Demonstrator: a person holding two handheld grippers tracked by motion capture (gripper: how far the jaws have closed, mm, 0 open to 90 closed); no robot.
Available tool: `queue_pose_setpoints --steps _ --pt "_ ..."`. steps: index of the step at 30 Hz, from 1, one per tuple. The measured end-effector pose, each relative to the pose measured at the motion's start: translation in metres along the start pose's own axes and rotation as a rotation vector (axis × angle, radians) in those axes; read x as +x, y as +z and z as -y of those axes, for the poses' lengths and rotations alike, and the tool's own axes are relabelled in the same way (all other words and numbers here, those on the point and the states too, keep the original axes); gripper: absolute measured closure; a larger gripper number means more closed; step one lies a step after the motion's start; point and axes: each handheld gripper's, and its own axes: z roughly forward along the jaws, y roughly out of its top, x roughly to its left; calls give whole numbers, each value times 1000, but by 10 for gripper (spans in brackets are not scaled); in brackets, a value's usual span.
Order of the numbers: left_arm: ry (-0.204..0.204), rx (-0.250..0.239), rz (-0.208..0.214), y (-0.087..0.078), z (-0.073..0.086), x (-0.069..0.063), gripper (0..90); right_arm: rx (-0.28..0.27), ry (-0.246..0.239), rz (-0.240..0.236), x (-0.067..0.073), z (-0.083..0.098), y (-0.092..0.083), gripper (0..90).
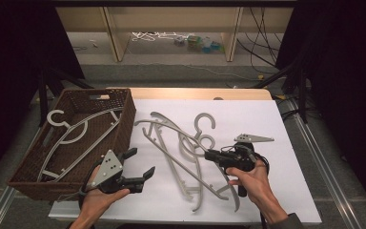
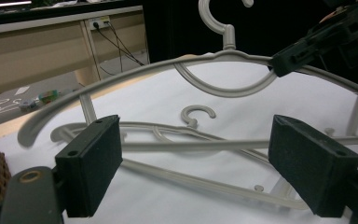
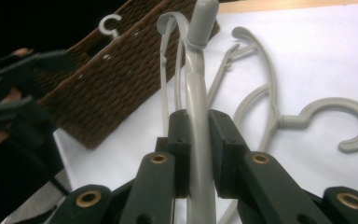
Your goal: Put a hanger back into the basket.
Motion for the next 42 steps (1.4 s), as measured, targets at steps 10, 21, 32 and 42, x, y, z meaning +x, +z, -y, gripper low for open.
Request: queue_pose_setpoints --steps 10,21,32,42 --pt "91 71 61 32 -28 0 189 41 -47 -49 12 11 -12 803" --pt "205 193 194 60 -46 -5 240 89 -133 -78 26 16 -19 802" --pt "316 346 308 76 -49 -14 326 136 -182 -114 36 18 -15 803" --pt "352 385 366 81 -44 -16 473 163 -238 -112 40 17 -14 802"
